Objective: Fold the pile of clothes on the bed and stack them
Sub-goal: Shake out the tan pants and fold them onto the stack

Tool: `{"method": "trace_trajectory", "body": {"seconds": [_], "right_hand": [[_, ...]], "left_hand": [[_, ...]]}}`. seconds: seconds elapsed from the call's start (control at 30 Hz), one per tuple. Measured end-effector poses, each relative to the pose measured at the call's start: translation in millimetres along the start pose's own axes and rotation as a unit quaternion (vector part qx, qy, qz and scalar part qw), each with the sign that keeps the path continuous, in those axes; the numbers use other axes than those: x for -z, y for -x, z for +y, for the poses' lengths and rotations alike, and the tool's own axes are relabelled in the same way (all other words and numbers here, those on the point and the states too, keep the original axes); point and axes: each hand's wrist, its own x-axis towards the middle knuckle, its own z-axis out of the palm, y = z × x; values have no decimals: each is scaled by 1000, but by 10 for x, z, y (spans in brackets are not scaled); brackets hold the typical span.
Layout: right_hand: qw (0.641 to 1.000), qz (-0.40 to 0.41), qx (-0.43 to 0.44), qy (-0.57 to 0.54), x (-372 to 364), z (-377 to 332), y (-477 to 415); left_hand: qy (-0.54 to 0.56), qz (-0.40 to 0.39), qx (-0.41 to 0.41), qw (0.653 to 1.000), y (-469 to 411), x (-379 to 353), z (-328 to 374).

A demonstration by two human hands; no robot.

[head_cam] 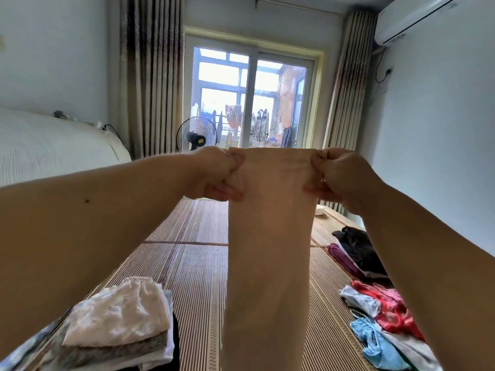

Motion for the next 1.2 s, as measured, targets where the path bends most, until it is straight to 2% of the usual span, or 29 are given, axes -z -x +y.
{"method": "trace_trajectory", "body": {"seconds": [0.1, 0.4, 0.6, 0.77, 0.83, 1.03, 1.2], "right_hand": [[1000, 3, -12, -16, -66, 263, -166], [994, 98, 8, -52, -443, 1335, -916], [977, 150, 95, -118, -522, 1492, -1591], [977, 122, 115, -132, -442, 1553, -1665], [984, 105, 90, -112, -436, 1727, -1466], [999, 32, -12, 42, -393, 2468, -223], [987, -76, -144, 17, -220, 2846, 1036]], "left_hand": [[-34, 31, -41, 998, -174, -107, -167], [-7, 94, -123, 988, -1186, -457, -860], [-49, 170, -225, 958, -1898, -537, -755], [-21, 142, -263, 954, -1943, -524, -739], [18, 114, -246, 962, -1740, -562, -924], [77, -7, -97, 992, -854, -730, -1996], [82, -133, 28, 987, 249, -905, -2799]]}}
